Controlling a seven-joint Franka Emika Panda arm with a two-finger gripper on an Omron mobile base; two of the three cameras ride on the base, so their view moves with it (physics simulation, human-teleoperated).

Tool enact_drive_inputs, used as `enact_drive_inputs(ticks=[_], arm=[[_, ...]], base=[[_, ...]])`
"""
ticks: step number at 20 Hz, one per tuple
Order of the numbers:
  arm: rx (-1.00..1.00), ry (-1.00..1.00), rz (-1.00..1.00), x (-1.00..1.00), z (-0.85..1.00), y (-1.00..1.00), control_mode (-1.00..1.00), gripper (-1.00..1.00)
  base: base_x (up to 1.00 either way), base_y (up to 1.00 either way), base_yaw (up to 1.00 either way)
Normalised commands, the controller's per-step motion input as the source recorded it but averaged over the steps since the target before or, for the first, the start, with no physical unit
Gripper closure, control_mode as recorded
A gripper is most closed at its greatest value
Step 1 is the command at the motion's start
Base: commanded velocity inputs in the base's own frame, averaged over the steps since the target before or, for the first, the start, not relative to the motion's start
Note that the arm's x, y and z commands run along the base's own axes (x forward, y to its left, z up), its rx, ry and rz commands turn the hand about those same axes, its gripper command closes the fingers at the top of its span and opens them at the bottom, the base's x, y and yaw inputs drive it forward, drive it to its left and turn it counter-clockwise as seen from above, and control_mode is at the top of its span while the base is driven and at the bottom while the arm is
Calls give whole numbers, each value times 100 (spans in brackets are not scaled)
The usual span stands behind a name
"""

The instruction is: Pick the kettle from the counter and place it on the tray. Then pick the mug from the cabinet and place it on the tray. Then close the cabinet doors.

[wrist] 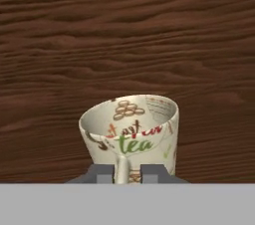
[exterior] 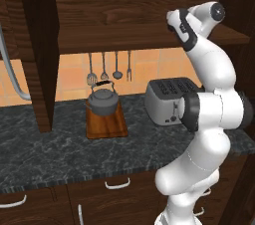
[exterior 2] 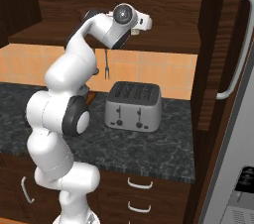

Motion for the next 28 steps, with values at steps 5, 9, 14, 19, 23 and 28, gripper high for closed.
enact_drive_inputs(ticks=[5,9,14,19,23,28], arm=[[1,0,-1,0,-2,-4,-100,100],[0,0,0,0,0,0,-100,100],[0,0,0,-25,0,-1,-100,100],[0,0,8,-71,0,2,-100,100],[0,-4,12,-96,-1,22,-100,100],[0,-3,8,-99,0,28,-100,100]], base=[[0,0,0],[0,0,0],[0,0,0],[0,0,0],[0,0,0],[0,0,0]])
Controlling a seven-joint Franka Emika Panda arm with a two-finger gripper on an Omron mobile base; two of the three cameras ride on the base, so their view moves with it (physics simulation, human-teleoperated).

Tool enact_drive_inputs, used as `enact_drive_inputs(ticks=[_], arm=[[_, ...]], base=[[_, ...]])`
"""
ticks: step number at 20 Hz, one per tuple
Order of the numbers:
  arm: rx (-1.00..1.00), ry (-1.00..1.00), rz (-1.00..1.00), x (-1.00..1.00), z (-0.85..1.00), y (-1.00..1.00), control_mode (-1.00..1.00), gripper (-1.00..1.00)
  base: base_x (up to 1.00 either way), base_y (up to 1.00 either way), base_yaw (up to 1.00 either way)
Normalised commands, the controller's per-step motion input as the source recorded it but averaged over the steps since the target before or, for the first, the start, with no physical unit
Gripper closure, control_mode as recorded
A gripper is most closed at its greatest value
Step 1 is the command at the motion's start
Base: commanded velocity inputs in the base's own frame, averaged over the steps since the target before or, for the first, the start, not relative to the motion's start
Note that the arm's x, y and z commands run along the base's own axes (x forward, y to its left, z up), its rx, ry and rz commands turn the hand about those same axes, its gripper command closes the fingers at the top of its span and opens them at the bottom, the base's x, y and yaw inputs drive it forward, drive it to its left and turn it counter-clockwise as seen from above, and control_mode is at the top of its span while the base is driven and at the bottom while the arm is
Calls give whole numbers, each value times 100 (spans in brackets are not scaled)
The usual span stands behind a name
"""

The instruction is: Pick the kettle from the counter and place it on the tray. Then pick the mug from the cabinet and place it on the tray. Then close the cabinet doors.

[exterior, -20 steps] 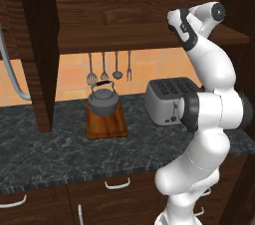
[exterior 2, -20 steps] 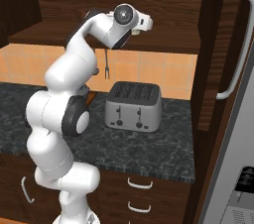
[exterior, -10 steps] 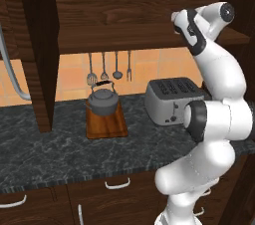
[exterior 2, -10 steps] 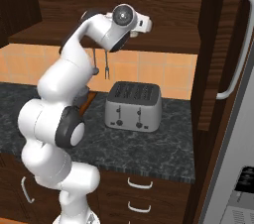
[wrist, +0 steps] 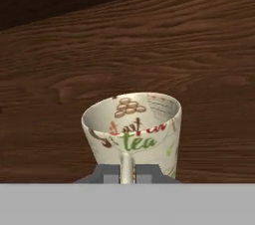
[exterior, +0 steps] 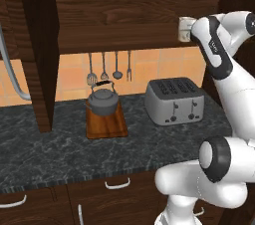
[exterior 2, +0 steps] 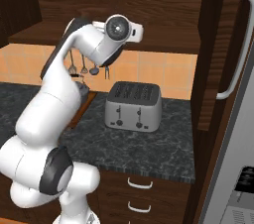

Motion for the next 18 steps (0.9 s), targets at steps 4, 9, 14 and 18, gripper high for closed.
enact_drive_inputs(ticks=[4,9,14,18], arm=[[-1,0,11,-94,-13,61,-100,100],[-3,0,19,-74,-41,97,-100,100],[0,0,24,-69,-56,94,-100,100],[0,1,24,-45,-68,89,-100,100]], base=[[0,0,0],[0,0,0],[0,0,0],[0,0,0]])
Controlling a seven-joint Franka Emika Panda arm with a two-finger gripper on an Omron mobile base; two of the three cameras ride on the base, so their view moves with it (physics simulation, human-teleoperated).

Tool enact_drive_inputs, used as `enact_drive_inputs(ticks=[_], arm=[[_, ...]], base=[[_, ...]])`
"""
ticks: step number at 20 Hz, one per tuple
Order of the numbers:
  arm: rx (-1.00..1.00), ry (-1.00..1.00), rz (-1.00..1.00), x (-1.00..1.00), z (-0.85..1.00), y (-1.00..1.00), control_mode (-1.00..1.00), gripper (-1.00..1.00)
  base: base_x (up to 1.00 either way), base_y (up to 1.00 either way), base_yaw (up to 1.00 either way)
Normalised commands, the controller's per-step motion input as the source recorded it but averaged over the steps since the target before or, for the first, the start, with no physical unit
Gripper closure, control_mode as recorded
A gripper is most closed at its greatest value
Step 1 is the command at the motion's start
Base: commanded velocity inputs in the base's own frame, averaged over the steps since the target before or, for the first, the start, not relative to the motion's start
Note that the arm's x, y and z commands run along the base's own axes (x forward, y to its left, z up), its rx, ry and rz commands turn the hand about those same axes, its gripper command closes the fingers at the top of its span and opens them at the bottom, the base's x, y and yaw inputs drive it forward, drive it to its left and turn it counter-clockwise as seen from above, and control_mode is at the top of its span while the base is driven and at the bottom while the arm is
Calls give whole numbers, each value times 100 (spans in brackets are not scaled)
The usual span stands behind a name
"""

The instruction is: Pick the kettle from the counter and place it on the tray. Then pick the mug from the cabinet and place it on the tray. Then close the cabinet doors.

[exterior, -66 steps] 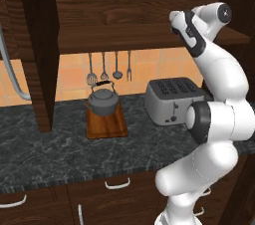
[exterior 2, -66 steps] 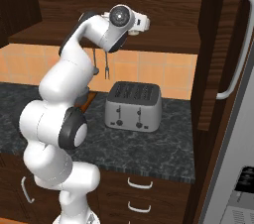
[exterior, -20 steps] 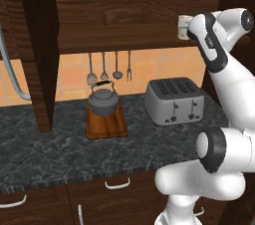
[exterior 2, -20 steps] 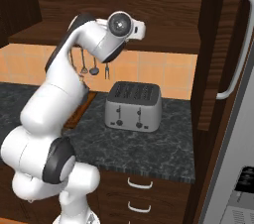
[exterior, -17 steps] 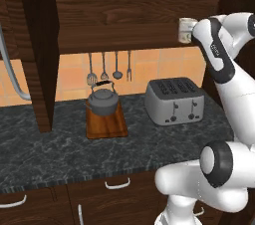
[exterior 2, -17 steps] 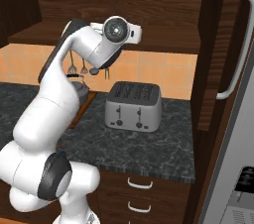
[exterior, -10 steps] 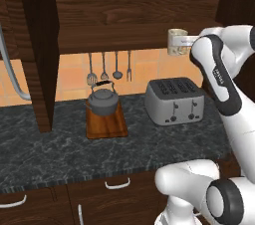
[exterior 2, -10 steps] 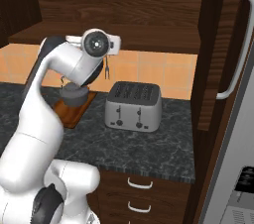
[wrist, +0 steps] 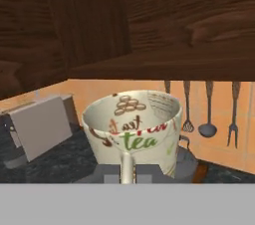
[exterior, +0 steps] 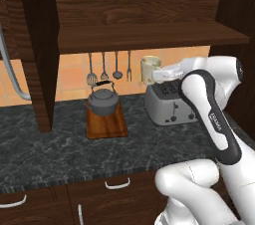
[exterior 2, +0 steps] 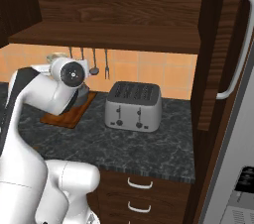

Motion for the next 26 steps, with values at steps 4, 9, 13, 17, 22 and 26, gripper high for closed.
enact_drive_inputs(ticks=[4,9,13,17,22,26], arm=[[0,3,22,-3,-81,66,-100,100],[-5,0,23,5,-97,55,-100,100],[-7,0,20,39,-84,44,-100,100],[-6,0,14,56,-69,38,-100,100],[-4,-1,11,71,-46,24,-100,100],[0,-1,17,74,-35,1,-100,100]], base=[[0,0,0],[0,0,0],[0,0,0],[0,0,0],[0,0,0],[0,0,0]])
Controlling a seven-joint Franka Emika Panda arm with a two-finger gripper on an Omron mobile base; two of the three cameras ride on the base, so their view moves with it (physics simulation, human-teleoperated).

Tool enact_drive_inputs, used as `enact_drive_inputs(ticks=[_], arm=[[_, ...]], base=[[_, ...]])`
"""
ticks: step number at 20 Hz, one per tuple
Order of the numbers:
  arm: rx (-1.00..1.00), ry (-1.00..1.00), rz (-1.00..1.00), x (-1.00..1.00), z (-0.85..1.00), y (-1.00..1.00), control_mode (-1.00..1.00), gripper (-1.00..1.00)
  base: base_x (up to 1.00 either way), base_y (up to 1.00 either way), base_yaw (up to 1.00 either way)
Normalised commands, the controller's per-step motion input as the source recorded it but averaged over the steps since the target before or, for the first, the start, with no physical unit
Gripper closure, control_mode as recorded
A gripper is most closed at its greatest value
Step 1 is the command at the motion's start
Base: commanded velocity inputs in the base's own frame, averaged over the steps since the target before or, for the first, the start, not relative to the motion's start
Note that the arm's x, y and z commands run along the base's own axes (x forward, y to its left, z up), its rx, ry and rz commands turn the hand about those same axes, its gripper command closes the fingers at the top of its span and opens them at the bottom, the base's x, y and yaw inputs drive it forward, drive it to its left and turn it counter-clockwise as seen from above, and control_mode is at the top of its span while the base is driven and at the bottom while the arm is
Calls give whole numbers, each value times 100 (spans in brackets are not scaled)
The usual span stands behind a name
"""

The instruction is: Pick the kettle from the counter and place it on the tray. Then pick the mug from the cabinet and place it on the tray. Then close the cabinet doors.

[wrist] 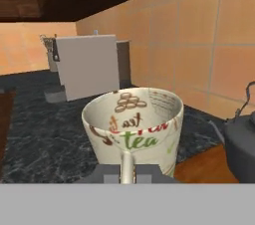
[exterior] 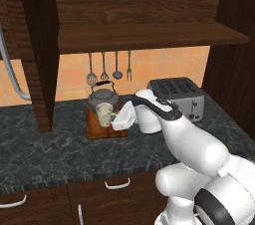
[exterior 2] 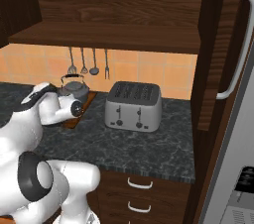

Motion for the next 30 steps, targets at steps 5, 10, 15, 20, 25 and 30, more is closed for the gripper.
enact_drive_inputs(ticks=[5,10,15,20,25,30], arm=[[0,0,18,55,-33,0,-100,100],[0,0,10,34,-32,0,-100,100],[-2,0,0,23,-23,0,-100,100],[-10,0,-5,8,-27,0,-100,100],[-3,0,-7,18,-19,0,-100,100],[0,0,-1,16,-26,0,-100,100]], base=[[0,0,0],[0,0,0],[0,0,0],[0,0,0],[0,0,0],[0,0,0]])
